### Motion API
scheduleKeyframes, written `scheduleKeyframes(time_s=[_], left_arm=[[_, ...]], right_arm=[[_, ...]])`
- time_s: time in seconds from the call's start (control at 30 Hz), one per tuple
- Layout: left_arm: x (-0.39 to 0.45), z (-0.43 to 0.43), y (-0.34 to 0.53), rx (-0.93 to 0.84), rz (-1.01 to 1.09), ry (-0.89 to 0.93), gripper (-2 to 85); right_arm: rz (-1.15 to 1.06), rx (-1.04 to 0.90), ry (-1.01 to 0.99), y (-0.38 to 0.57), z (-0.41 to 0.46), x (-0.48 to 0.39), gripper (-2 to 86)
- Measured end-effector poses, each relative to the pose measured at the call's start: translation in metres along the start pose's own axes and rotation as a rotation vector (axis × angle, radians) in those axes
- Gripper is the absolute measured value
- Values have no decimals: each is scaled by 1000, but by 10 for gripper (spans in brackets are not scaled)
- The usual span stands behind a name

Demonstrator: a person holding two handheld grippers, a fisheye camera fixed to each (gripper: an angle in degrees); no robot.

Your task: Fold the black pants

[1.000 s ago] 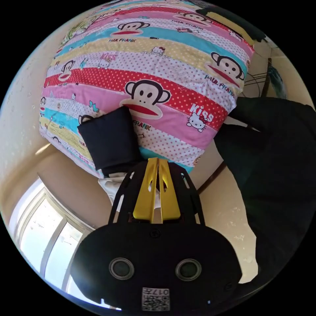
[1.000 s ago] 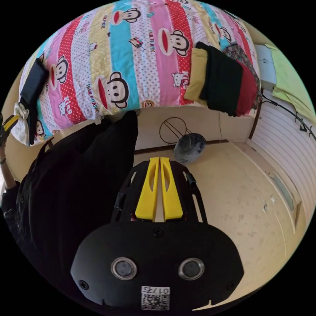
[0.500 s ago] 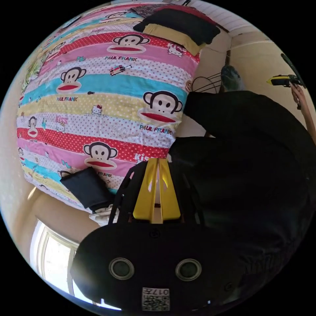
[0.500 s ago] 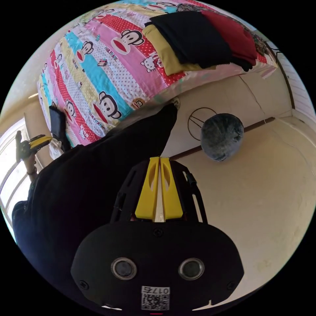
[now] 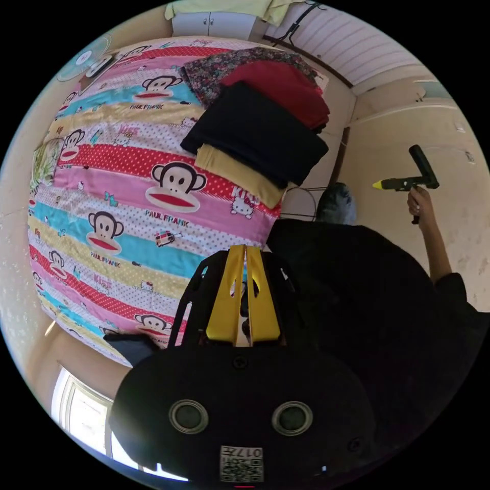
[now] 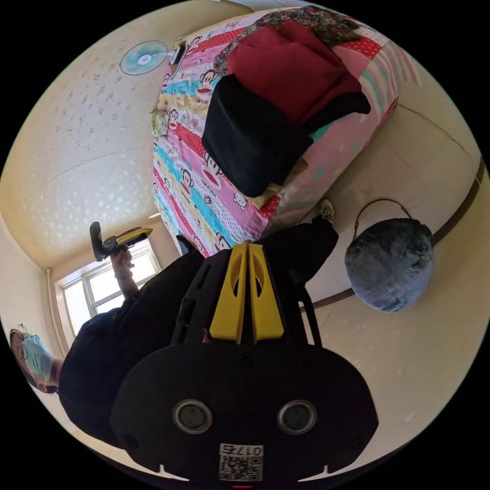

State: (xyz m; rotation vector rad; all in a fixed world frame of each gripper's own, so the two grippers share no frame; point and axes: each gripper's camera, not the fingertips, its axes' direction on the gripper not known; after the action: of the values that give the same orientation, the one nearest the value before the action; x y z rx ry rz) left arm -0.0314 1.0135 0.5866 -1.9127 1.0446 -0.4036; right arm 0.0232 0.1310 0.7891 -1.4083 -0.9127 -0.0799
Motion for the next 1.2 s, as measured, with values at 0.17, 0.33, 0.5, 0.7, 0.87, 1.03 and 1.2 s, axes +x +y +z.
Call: scheduleKeyframes(time_s=[0.17, 0.33, 0.5, 0.7, 0.87, 1.03, 1.2], left_arm=[[-1, 38, -80, -37, -46, 99, 98], [-25, 90, -122, -103, -103, 280, 114], [-86, 159, -151, -123, -303, 375, 124], [-122, 218, -171, -180, -428, 566, 110], [-140, 261, -176, -179, -528, 753, 116], [-144, 274, -176, -116, -545, 881, 68], [-152, 238, -152, 20, -454, 930, 37]], right_arm=[[-53, -18, -107, -61, -28, 30, 15], [-150, -58, -200, -130, -40, 30, 80], [-207, -110, -157, -170, -43, 29, 106], [-183, -134, -99, -195, -40, 50, 118], [-132, -129, -199, -195, -44, 66, 98], [-101, -164, -217, -198, -68, 78, 73], [-192, -234, -258, -202, -99, 55, 61]])
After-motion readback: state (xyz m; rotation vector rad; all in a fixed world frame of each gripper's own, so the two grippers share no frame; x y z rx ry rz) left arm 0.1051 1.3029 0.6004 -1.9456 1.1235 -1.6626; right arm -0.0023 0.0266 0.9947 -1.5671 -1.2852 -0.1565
